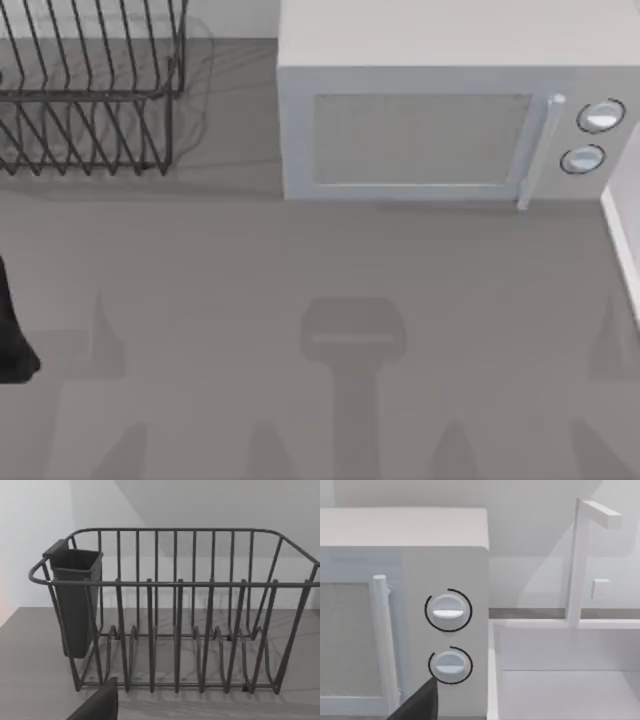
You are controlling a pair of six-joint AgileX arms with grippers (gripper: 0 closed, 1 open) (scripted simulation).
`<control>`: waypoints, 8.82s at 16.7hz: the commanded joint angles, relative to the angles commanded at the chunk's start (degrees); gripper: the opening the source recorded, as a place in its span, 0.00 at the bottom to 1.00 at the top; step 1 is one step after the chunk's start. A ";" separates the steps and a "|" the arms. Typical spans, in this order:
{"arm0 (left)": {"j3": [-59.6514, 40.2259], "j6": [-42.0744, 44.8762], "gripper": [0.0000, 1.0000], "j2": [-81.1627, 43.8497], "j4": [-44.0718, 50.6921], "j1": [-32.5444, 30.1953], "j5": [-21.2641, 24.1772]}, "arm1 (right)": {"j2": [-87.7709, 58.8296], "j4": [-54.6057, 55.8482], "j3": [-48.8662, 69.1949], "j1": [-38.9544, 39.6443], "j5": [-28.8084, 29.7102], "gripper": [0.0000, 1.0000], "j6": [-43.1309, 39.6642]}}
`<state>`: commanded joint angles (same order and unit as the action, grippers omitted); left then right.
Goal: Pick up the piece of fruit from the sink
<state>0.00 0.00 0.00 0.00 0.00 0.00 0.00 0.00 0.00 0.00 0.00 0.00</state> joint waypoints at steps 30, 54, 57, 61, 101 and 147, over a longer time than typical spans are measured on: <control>0.00 0.00 1.00 0.00 0.00 0.00 0.00 | -12.65 -7.70 11.21 -2.36 0.01 1.00 -2.23; 0.00 0.00 1.00 0.00 0.00 0.00 0.00 | -117.06 -58.49 85.56 -17.95 0.10 1.00 -16.96; 0.00 0.00 1.00 0.00 0.00 0.00 0.00 | -116.93 -58.36 85.39 -17.64 0.11 1.00 -16.90; 0.00 0.00 1.00 0.00 0.00 0.00 0.00 | -120.00 -54.14 83.58 -17.68 0.14 1.00 -16.86; 0.00 0.00 1.00 0.00 0.00 0.00 0.00 | -129.38 -38.80 81.69 -17.91 -0.64 0.00 -16.36; 0.00 0.00 1.00 0.00 0.00 0.00 0.00 | -114.67 -76.14 100.66 35.81 0.00 0.00 36.92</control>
<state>0.00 0.00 0.00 0.00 0.00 0.00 -114.67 -76.14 100.66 35.81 0.00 36.92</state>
